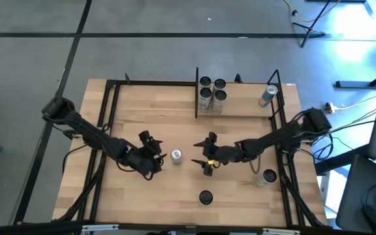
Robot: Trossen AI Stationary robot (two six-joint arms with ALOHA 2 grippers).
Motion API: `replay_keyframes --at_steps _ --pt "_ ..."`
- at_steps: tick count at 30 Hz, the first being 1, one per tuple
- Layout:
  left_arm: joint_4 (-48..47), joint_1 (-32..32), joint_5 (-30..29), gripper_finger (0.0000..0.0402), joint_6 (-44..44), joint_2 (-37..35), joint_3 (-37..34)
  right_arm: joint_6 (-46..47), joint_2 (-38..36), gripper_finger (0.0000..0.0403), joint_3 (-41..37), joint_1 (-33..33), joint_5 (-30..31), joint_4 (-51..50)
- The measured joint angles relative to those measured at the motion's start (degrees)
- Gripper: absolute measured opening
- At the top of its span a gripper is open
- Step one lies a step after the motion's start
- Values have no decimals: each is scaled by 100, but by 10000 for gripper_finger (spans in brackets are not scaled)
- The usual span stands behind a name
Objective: Place canned beverage on shelf
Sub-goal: Put the blue soda can aligned with the other blue soda can on the shelf
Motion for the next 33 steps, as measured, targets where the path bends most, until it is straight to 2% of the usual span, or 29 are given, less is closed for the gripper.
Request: replay_keyframes --at_steps 3,12,17,20,33 --pt "662 94 -196 257 112 -2 -323 -154 263 303 208 -43 -58 115" --pt "1325 254 -169 257 344 -4 -483 -415 890 303 771 -67 92 290" --pt "1396 256 -143 257 380 -4 -483 -415 1150 303 1025 -67 99 349" --pt "1442 243 -117 257 378 -2 -483 -415 1249 303 1102 -60 320 390" --pt "1495 19 295 257 365 11 -481 -473 1162 303 1095 -47 687 -38"
